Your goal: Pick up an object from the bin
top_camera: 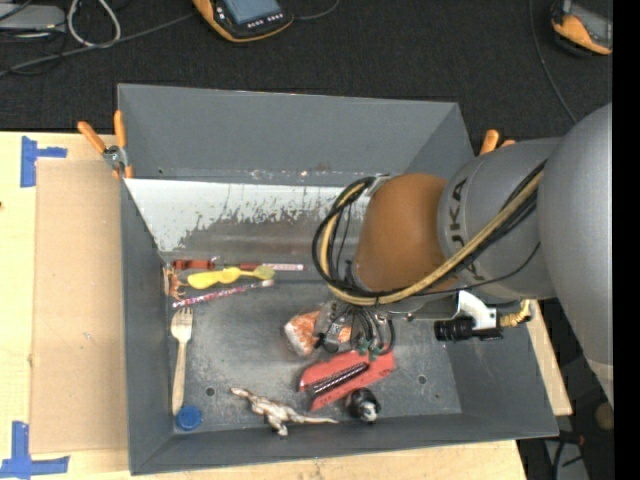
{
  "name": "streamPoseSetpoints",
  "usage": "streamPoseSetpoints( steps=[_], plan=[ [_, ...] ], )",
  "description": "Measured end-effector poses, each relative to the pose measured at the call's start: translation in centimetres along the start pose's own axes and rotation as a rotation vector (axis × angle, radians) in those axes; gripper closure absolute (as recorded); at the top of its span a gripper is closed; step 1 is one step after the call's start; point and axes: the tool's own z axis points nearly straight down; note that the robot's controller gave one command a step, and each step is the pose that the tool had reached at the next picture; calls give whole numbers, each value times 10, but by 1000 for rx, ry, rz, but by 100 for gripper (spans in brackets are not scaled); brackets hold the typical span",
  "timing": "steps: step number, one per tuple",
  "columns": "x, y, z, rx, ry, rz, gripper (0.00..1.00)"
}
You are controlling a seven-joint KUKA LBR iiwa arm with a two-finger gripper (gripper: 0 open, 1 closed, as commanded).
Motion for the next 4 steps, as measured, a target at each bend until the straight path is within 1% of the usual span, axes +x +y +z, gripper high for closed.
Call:
streamPoseSetpoints(
  steps=[1, 2, 3, 4],
  plan=[
    [11, 11, -66, -2, -4, 0, 100],
    [12, 7, -55, 0, 2, 25, 100],
    [18, 12, -27, 1, 0, 1, 100],
    [-37, -15, -9, 0, 0, -205, 100]
  ],
)
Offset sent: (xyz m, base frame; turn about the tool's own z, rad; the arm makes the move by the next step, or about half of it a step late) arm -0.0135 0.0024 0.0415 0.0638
